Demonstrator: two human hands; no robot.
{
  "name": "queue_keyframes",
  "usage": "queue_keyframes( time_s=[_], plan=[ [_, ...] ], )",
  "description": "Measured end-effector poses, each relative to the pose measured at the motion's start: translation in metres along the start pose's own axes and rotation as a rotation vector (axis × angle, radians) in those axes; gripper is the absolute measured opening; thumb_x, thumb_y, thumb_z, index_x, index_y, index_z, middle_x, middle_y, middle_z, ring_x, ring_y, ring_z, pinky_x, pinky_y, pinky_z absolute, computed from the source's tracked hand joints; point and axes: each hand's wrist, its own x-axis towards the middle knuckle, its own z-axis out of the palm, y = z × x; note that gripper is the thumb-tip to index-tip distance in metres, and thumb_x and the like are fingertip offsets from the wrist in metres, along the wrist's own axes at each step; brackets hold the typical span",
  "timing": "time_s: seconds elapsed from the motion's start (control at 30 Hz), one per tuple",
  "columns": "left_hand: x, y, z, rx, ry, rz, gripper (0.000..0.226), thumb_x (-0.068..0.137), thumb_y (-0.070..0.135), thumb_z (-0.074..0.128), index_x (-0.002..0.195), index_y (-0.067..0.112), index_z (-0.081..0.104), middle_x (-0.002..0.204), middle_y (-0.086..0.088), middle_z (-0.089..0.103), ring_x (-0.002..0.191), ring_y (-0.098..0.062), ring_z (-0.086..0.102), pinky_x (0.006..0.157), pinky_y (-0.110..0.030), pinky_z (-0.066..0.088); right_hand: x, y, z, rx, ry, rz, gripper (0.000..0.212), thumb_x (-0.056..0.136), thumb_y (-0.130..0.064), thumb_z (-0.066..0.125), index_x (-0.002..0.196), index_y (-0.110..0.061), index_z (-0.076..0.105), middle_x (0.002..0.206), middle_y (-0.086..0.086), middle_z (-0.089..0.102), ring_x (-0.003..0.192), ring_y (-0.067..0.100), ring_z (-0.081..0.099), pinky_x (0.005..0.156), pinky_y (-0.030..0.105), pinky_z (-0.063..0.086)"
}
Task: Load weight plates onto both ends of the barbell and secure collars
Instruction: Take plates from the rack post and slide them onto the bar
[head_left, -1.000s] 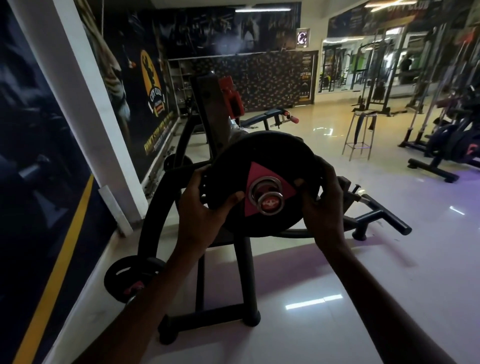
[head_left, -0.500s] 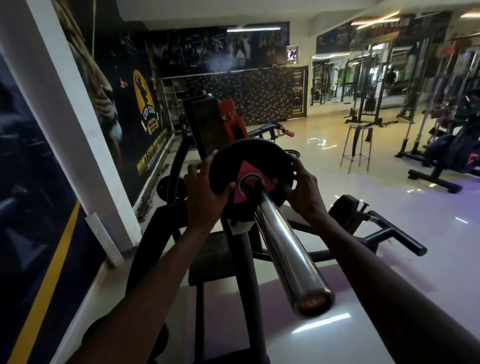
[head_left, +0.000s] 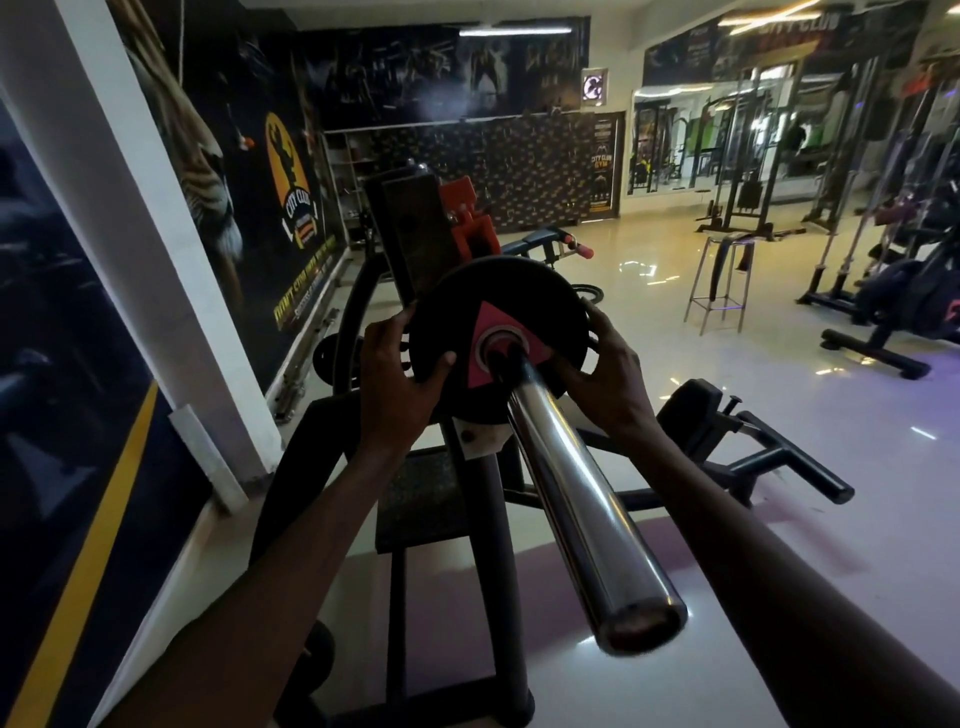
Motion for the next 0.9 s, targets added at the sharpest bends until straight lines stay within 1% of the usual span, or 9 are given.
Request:
queue_keyframes(
  time_s=[0.07, 0.13, 0.23, 0.3, 0.37, 0.47, 0.6, 0.73, 0.9],
  plan=[
    [-0.02, 0.001, -0.011, -0.03, -0.029, -0.04, 0.065, 0.089, 0.053, 0.074, 0.142, 0.022, 0.053, 0.134, -0.004, 0.056, 0.116, -0.018, 0.062, 0.089, -0.029, 0.061, -0.021, -0.002, 0.0, -0.012, -0.012, 0.064, 0.071, 0.091, -0.036, 0.072, 0.152, -0.021, 0.04, 0.144, 0.006, 0.056, 0.133, 0.022, 0.054, 0.106, 0.041, 0.05],
    [-0.05, 0.004, -0.021, -0.072, -0.067, -0.09, 0.062, 0.088, 0.059, 0.068, 0.136, 0.021, 0.057, 0.131, -0.004, 0.062, 0.112, -0.014, 0.067, 0.089, -0.036, 0.061, -0.048, -0.008, -0.003, -0.046, -0.053, 0.137, 0.063, 0.093, -0.028, 0.071, 0.148, -0.015, 0.044, 0.145, 0.013, 0.053, 0.133, 0.027, 0.053, 0.105, 0.042, 0.049],
    [-0.107, 0.011, -0.036, -0.1, -0.087, -0.171, 0.059, 0.089, 0.059, 0.065, 0.132, 0.02, 0.062, 0.124, 0.003, 0.065, 0.108, -0.012, 0.067, 0.086, -0.03, 0.058, -0.106, -0.014, -0.005, -0.013, -0.227, 0.25, 0.049, 0.1, -0.011, 0.059, 0.147, -0.009, 0.045, 0.148, 0.019, 0.048, 0.129, 0.028, 0.055, 0.095, 0.017, 0.043],
    [-0.147, 0.014, -0.053, -0.035, -0.105, -0.207, 0.056, 0.09, 0.058, 0.063, 0.132, 0.02, 0.062, 0.122, 0.005, 0.061, 0.106, -0.016, 0.063, 0.086, -0.027, 0.056, -0.149, -0.026, 0.004, 0.0, -0.291, 0.303, 0.032, 0.101, -0.024, 0.06, 0.133, -0.017, 0.058, 0.138, 0.022, 0.056, 0.116, 0.027, 0.063, 0.082, 0.024, 0.05],
    [-0.185, 0.013, -0.075, 0.018, -0.151, -0.212, 0.051, 0.094, 0.053, 0.062, 0.131, 0.018, 0.062, 0.125, 0.005, 0.061, 0.113, -0.016, 0.062, 0.094, -0.037, 0.056, -0.183, -0.041, 0.021, -0.03, -0.281, 0.273, 0.021, 0.098, -0.03, 0.066, 0.117, -0.023, 0.062, 0.123, 0.023, 0.062, 0.101, 0.024, 0.065, 0.077, 0.033, 0.055],
    [-0.229, 0.007, -0.113, 0.077, -0.211, -0.283, 0.049, 0.096, 0.047, 0.064, 0.131, 0.014, 0.061, 0.128, -0.003, 0.063, 0.115, -0.017, 0.061, 0.096, -0.042, 0.054, -0.22, -0.066, 0.049, -0.06, -0.343, 0.096, 0.035, 0.098, -0.026, 0.064, 0.13, -0.016, 0.055, 0.124, 0.013, 0.061, 0.108, 0.027, 0.065, 0.082, 0.042, 0.058],
    [-0.28, -0.021, -0.178, 0.195, -0.244, -0.403, 0.044, 0.097, 0.041, 0.069, 0.132, 0.014, 0.061, 0.126, -0.006, 0.065, 0.11, -0.019, 0.066, 0.093, -0.043, 0.057, -0.271, -0.095, 0.093, -0.044, -0.415, 0.088, 0.035, 0.098, -0.03, 0.065, 0.129, -0.017, 0.057, 0.121, 0.002, 0.06, 0.108, 0.018, 0.06, 0.077, 0.017, 0.045],
    [-0.32, -0.056, -0.246, 0.219, -0.266, -0.526, 0.038, 0.097, 0.036, 0.069, 0.129, 0.016, 0.062, 0.125, -0.005, 0.067, 0.11, -0.017, 0.066, 0.092, -0.034, 0.056, -0.311, -0.126, 0.15, -0.029, -0.482, 0.102, 0.044, 0.1, -0.034, 0.064, 0.139, -0.02, 0.051, 0.14, 0.005, 0.056, 0.126, 0.021, 0.056, 0.09, 0.032, 0.048],
    [-0.357, -0.122, -0.318, 0.256, -0.284, -0.606, 0.051, 0.089, 0.054, 0.064, 0.123, 0.017, 0.064, 0.119, -0.002, 0.068, 0.107, -0.017, 0.065, 0.091, -0.04, 0.056, -0.356, -0.154, 0.238, -0.039, -0.562, 0.216, 0.053, 0.101, -0.043, 0.058, 0.146, -0.017, 0.046, 0.147, 0.009, 0.05, 0.13, 0.024, 0.054, 0.098, 0.047, 0.054]
  ],
)
